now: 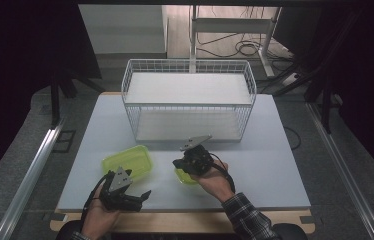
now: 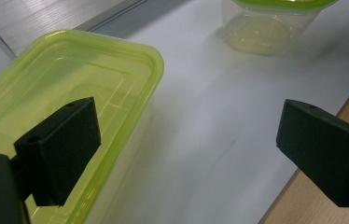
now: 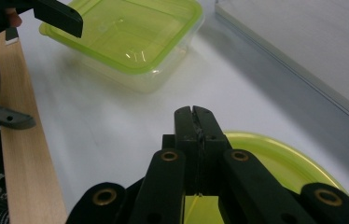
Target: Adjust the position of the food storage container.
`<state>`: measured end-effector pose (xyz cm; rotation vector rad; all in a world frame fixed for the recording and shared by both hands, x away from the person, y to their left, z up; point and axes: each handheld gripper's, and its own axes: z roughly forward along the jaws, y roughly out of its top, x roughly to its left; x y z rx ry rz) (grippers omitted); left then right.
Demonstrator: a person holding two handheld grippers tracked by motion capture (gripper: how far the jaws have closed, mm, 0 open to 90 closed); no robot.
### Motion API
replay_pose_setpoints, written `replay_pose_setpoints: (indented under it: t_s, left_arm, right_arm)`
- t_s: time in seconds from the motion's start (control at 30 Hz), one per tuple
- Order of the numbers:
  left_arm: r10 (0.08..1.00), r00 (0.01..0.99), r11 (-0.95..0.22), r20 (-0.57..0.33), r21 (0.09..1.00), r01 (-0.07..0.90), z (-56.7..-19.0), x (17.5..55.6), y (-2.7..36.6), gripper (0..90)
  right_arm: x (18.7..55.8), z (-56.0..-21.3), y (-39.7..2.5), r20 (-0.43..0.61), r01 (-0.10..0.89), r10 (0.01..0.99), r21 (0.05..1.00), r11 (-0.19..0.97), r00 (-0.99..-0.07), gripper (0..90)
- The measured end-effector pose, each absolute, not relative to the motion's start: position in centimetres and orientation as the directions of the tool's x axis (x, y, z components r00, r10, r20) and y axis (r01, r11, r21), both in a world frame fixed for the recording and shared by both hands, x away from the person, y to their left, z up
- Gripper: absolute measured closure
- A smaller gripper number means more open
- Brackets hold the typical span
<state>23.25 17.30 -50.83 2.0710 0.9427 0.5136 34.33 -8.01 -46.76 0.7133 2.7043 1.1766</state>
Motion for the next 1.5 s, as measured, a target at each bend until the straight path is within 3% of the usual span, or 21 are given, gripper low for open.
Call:
replay_pose_setpoints:
  t_s: [0.33,0.67,1.07,1.5]
  left_arm:
    - [0.763,0.645,-0.417,0.039,0.793,0.445,-50.8,23.2,17.3,6.4]
    - [0.763,0.645,-0.416,0.038,0.793,0.445,-50.8,23.3,17.3,6.5]
    - [0.764,0.644,-0.416,0.039,0.793,0.445,-50.7,23.2,17.3,6.5]
    - [0.766,0.642,-0.418,0.038,0.788,0.452,-50.8,23.3,17.4,6.5]
  right_arm:
    - [34.7,-47.7,-6.7,0.070,0.362,0.447,0.704,0.611,-0.892,89.1]
    - [35.6,-47.7,-8.9,0.034,0.390,0.514,0.695,0.604,-0.857,89.0]
    - [32.3,-47.3,-8.3,0.063,0.360,0.441,0.684,0.634,-0.895,88.9]
    - [32.9,-48.0,-11.7,0.059,0.414,0.518,0.681,0.604,-0.853,88.9]
